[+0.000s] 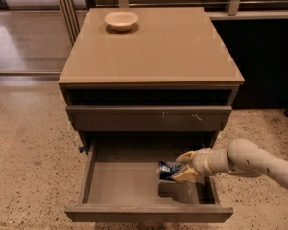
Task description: Pick pepsi can from middle drawer and place on counter
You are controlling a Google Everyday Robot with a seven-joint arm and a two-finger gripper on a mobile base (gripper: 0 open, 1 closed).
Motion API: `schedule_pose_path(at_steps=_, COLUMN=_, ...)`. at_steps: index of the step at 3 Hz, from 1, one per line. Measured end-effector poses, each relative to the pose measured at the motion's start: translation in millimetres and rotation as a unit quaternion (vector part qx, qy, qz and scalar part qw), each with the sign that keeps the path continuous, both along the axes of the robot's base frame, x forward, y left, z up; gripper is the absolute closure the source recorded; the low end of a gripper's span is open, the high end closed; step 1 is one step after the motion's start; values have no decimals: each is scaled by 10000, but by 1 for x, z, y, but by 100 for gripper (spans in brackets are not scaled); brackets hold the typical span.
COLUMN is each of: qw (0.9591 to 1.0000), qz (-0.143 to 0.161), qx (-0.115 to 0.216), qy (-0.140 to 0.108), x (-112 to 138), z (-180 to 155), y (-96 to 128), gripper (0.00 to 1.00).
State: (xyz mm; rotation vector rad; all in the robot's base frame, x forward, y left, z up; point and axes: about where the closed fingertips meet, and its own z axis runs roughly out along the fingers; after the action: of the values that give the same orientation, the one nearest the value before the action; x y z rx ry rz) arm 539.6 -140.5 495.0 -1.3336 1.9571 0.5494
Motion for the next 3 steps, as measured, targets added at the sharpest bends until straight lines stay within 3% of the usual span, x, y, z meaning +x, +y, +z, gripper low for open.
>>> schedule_pose_path(at_steps=1, qw=9977, qz=-390, qx=-158, qy=-540, x=-29, z=75, y=-35, gripper=100)
schedule_pose_path(at_steps=2, qw=9977, qz=-390, qx=-158, qy=-540, x=-29, z=75, y=-35, gripper=100)
schedule_pose_path(at_steps=3, qw=9985, qz=-202, qx=-132, qy=-493, x=-29, z=95, y=-31, gripper=100)
